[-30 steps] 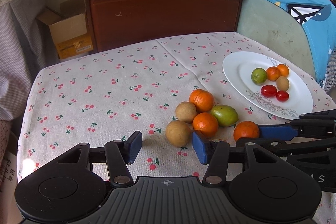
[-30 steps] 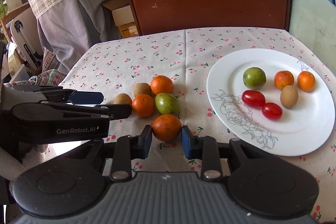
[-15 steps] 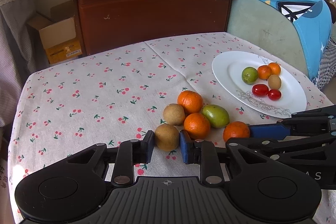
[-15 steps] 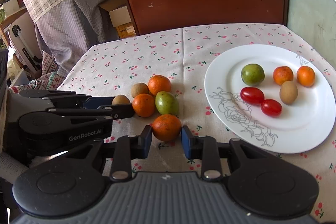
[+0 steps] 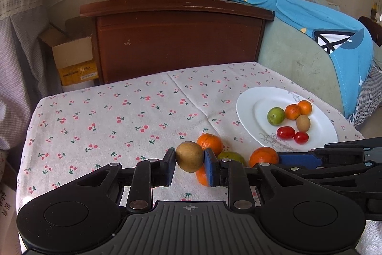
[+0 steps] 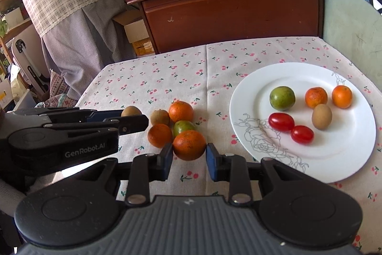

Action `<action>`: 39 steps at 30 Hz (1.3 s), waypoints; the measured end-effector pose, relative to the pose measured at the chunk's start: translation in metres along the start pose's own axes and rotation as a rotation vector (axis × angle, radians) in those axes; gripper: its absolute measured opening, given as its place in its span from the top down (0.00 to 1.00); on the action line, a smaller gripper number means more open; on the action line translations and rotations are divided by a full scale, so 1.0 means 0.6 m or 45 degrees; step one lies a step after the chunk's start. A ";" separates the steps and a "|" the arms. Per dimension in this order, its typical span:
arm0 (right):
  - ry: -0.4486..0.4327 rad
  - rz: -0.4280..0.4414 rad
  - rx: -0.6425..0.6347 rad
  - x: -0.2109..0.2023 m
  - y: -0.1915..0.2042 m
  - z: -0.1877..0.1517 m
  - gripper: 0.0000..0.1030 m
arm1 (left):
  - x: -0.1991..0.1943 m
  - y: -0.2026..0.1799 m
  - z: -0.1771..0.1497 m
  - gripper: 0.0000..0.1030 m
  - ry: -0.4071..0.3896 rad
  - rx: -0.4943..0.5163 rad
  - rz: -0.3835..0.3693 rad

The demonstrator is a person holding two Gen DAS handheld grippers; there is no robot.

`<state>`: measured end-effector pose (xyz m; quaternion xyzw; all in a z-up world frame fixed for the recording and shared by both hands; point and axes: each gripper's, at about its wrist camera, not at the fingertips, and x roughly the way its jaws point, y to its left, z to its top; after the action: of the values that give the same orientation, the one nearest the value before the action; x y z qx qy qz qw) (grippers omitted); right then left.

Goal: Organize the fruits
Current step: 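Carry the orange onto the plate with the right tool while the left tool places the kiwi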

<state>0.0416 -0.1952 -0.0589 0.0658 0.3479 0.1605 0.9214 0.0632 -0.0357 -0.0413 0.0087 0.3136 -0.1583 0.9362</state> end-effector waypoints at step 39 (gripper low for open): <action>-0.105 -0.214 0.289 0.027 -0.190 0.105 0.68 | 0.142 -0.129 0.066 0.61 0.141 0.132 -0.223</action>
<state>0.1229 -0.2973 -0.0483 0.1469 0.3299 0.0394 0.9317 0.1272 -0.1385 -0.0534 0.0387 0.3559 -0.2547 0.8983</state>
